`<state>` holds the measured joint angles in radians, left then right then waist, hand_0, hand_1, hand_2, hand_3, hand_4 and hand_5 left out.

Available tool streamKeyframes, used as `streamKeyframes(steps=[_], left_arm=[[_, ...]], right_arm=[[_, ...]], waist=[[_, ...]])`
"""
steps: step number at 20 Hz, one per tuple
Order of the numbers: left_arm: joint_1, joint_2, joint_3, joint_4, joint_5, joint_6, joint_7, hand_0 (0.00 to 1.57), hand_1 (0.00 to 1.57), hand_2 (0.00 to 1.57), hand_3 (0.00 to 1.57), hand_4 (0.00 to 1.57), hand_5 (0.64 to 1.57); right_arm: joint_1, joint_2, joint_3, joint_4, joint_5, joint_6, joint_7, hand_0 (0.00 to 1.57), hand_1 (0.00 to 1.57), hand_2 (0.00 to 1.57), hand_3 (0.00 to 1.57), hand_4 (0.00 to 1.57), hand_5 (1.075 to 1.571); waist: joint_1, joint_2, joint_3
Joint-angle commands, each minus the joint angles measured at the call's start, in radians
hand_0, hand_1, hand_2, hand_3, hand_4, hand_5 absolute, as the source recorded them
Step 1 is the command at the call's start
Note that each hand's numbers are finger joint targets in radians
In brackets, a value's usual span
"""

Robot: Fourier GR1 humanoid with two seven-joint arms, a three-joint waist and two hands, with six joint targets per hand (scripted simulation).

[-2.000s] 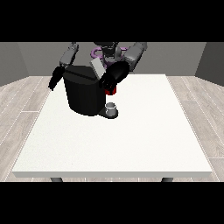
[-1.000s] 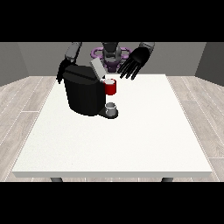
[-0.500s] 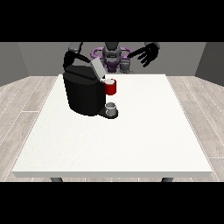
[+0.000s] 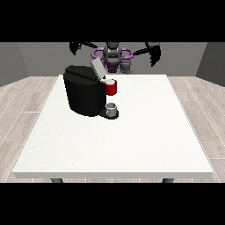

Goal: Insert the coffee pod into the coffee machine and close the lid

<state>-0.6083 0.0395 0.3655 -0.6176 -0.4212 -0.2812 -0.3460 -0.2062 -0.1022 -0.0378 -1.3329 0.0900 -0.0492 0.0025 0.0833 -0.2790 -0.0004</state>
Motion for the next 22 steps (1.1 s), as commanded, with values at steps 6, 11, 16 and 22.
streamKeyframes(steps=[6, 11, 16, 22], left_arm=[[0.089, -0.039, -0.064, -0.174, 0.138, -0.061, 0.076, 0.0, 0.0, 0.0, 0.0, 0.37, 1.571], [0.109, -0.039, -0.126, -0.272, 0.186, -0.053, 0.117, 0.0, 0.0, 0.0, 0.0, 0.36, 1.571], [0.187, -0.039, -0.196, -0.376, 0.228, -0.022, 0.116, 0.0, 0.0, 0.0, 0.0, 0.38, 1.571], [0.183, -0.027, -0.211, -0.511, 0.243, -0.013, 0.198, 0.0, 0.0, 0.0, 0.0, 0.34, 1.571]], right_arm=[[-0.129, -0.074, -0.098, 0.072, -0.037, 0.013, 0.073, 0.0, 0.0, 0.0, 0.0, 0.0, 1.571], [-0.209, -0.095, -0.171, 0.16, -0.121, 0.05, 0.079, 0.0, 0.0, 0.0, 0.0, 0.0, 1.571], [-0.282, -0.122, -0.217, 0.24, -0.163, 0.059, 0.09, 0.0, 0.0, 0.0, 0.0, 0.1, 1.571], [-0.399, -0.17, -0.212, 0.297, -0.168, 0.082, 0.16, 0.0, 0.0, 0.0, 0.0, 0.0, 1.571]], waist=[[0.117, 0.025, 0.0008], [0.151, 0.085, 0.001], [0.167, 0.148, 0.0008], [0.162, 0.214, 0.0006]])
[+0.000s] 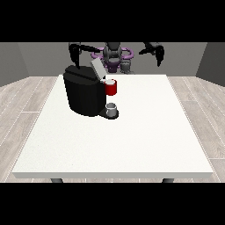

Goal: Insert the coffee pod into the coffee machine and close the lid

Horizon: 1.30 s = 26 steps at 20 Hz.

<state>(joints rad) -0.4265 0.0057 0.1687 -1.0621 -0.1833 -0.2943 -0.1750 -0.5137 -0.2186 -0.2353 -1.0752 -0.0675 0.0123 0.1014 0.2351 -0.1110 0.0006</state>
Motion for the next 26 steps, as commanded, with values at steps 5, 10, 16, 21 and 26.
streamKeyframes(steps=[5, 10, 16, 21, 26], left_arm=[[0.068, 0.011, -0.024, -0.223, 0.054, 0.019, 0.11, 0.0, 0.0, 0.0, 0.0, 0.35, 1.571], [0.166, 0.054, -0.03, -0.283, 0.08, -0.034, 0.047, 0.0, 0.0, 0.0, 0.0, 0.36, 1.571], [0.141, 0.056, -0.019, -0.33, 0.087, 0.033, 0.087, 0.0, 0.0, 0.0, 0.0, 0.38, 1.571], [0.211, 0.072, -0.027, -0.346, 0.063, 0.052, 0.041, 0.0, 0.0, 0.0, 0.0, 0.33, 1.571], [0.131, 0.086, -0.028, -0.334, 0.068, 0.042, 0.074, 0.0, 0.0, 0.0, 0.0, 0.36, 1.571]], right_arm=[[-0.044, 0.029, 0.055, 0.061, 0.02, 0.022, -0.065, 0.0, 0.0, 0.0, 0.0, 0.0, 1.571], [-0.11, 0.036, 0.073, 0.089, 0.043, -0.005, -0.039, 0.0, 0.0, 0.0, 0.0, 0.0, 1.571], [-0.147, 0.047, 0.094, 0.115, 0.051, 0.022, -0.109, 0.0, 0.0, 0.0, 0.0, 0.08, 1.571], [-0.166, 0.054, 0.127, 0.096, 0.065, 0.034, -0.089, 0.0, 0.0, 0.0, 0.0, 0.13, 1.571], [-0.321, 0.052, 0.153, 0.105, 0.12, -0.026, -0.042, 0.0, 0.0, 0.0, 0.0, 0.12, 1.571]], waist=[[-0.032, 0.062, -0.0004], [-0.026, 0.099, -0.0005], [-0.06, 0.161, -0.0005], [-0.086, 0.142, -0.0006], [-0.023, 0.212, -0.0007]])
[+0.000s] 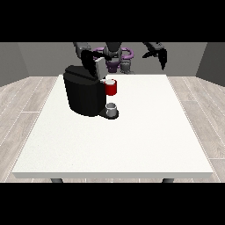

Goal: Insert the coffee pod into the coffee machine and close the lid

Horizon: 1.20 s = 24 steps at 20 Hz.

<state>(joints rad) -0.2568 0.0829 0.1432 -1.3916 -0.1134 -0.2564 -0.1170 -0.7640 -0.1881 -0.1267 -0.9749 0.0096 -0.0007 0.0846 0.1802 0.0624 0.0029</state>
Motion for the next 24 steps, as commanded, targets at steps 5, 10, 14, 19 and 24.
streamKeyframes(steps=[5, 10, 14, 19, 24], left_arm=[[-0.021, 0.025, 0.002, 0.007, 0.014, -0.02, 0.032, 0.0, 0.0, 0.0, 0.0, 0.36, 1.571], [-0.019, -0.035, -0.057, 0.001, -0.045, 0.038, -0.001, 0.0, 0.0, 0.0, 0.0, 0.39, 1.571], [-0.053, -0.01, -0.055, -0.016, -0.012, -0.014, 0.044, 0.0, 0.0, 0.0, 0.0, 0.36, 1.571], [-0.075, -0.035, -0.083, -0.016, -0.041, 0.012, 0.005, 0.0, 0.0, 0.0, 0.0, 0.33, 1.571], [-0.116, -0.017, -0.085, -0.04, -0.049, 0.013, -0.026, 0.0, 0.0, 0.0, 0.0, 0.41, 1.571]], right_arm=[[-0.1, 0.032, 0.068, -0.015, 0.047, 0.009, 0.016, 0.0, 0.0, 0.0, 0.0, 0.0, 1.571], [-0.163, 0.046, 0.096, -0.023, 0.083, -0.02, 0.056, 0.0, 0.0, 0.0, 0.0, 0.0, 1.571], [-0.147, 0.024, 0.121, -0.07, 0.115, -0.036, 0.071, 0.0, 0.0, 0.0, 0.0, 0.08, 1.571], [-0.226, -0.029, 0.112, -0.132, 0.117, -0.049, 0.164, 0.0, 0.0, 0.0, 0.0, 0.27, 1.571], [-0.324, -0.028, 0.101, -0.075, 0.151, -0.08, 0.099, 0.0, 0.0, 0.0, 0.0, 0.1, 1.571]], waist=[[0.03, 0.004, -0.0029], [0.07, 0.032, -0.0032], [0.116, 0.044, -0.0027], [0.171, 0.088, -0.0034], [0.201, 0.176, -0.0032]])
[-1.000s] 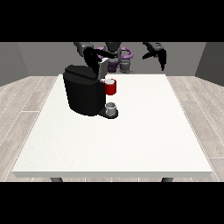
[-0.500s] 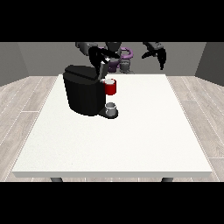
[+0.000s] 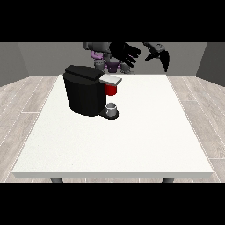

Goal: Insert the coffee pod into the coffee machine and close the lid

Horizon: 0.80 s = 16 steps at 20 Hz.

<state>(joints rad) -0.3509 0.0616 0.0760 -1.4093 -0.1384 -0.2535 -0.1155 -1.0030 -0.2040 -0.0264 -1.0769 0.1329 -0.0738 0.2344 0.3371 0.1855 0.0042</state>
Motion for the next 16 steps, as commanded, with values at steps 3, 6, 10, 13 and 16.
streamKeyframes(steps=[3, 6, 10, 13, 16], left_arm=[[-0.03, 0.024, 0.011, -0.018, 0.025, -0.027, -0.012, 0.0, 0.0, 0.0, 0.0, 0.4, 1.571], [0.01, -0.01, -0.036, -0.051, 0.014, -0.027, 0.001, 0.0, 0.0, 0.0, 0.0, 0.43, 1.571], [-0.069, 0.036, 0.016, -0.038, 0.06, -0.059, 0.009, 0.0, 0.0, 0.0, 0.0, 0.44, 1.571], [-0.068, 0.017, -0.016, -0.044, 0.052, -0.063, 0.002, 0.0, 0.0, 0.0, 0.0, 0.37, 1.571], [-0.071, 0.023, -0.005, -0.066, 0.03, -0.027, -0.018, 0.0, 0.0, 0.0, 0.0, 0.42, 1.571]], right_arm=[[-0.126, -0.006, 0.018, 0.061, 0.05, 0.006, -0.045, 0.0, 0.0, 0.0, 0.0, 0.0, 1.571], [-0.145, 0.0, 0.014, 0.119, 0.077, -0.021, -0.065, 0.0, 0.0, 0.0, 0.0, 0.0, 1.571], [-0.238, 0.013, 0.022, 0.156, 0.094, -0.016, -0.049, 0.0, 0.0, 0.0, 0.0, 0.0, 1.571], [-0.304, -0.014, 0.002, 0.205, 0.106, -0.015, -0.043, 0.0, 0.0, 0.0, 0.0, 0.0, 1.571], [-0.311, -0.025, -0.035, 0.226, 0.078, -0.002, -0.107, 0.0, 0.0, 0.0, 0.0, 0.0, 1.571]], waist=[[0.049, 0.04, -0.0047], [0.077, 0.037, -0.0045], [0.102, 0.085, -0.0049], [0.126, 0.126, -0.0049], [0.111, 0.147, -0.0046]])
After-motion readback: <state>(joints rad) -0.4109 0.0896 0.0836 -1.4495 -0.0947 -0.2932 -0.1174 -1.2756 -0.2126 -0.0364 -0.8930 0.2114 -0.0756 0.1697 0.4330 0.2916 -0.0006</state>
